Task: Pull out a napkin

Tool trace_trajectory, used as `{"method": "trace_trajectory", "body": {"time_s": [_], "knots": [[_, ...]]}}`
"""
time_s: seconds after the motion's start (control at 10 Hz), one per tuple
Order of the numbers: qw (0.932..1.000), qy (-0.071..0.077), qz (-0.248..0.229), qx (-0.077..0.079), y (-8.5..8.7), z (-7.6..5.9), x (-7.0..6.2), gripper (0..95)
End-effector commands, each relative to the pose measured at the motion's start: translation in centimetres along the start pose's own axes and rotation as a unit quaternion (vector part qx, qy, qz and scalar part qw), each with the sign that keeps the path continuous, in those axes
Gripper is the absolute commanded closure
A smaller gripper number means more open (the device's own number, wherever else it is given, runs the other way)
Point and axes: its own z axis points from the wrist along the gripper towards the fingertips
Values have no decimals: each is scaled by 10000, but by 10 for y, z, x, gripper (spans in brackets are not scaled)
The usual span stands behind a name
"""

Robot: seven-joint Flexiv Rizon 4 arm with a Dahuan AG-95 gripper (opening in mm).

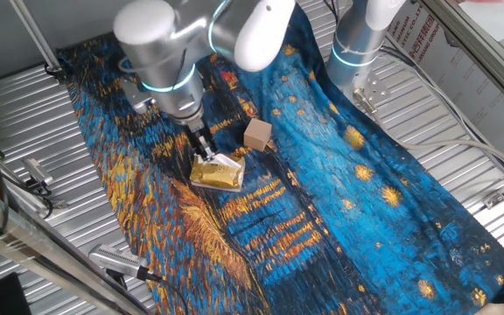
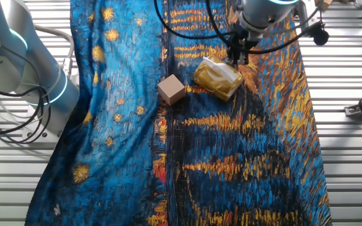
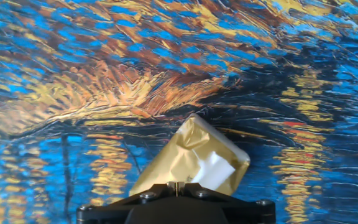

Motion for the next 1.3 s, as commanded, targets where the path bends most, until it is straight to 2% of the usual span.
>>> {"method": "trace_trajectory", "body": {"time_s": [0.1, 0.3, 0.5, 0.6, 0.7, 0.8, 1.0, 1.3], "knots": [[9991, 26, -186, -385, 0, 1, 0, 0], [9991, 26, -198, -365, 0, 2, 0, 0], [9988, 31, 387, -294, 0, 2, -1, 0], [9966, 43, 793, -216, 0, 3, -1, 0], [9912, 50, 1314, -115, -1, 6, -2, 0], [9896, 18, 1427, 159, -4, 11, -2, 0], [9889, 16, 1448, 320, -17, 17, 3, 0], [9875, 119, 1480, 536, -26, 13, 9, 0]]}}
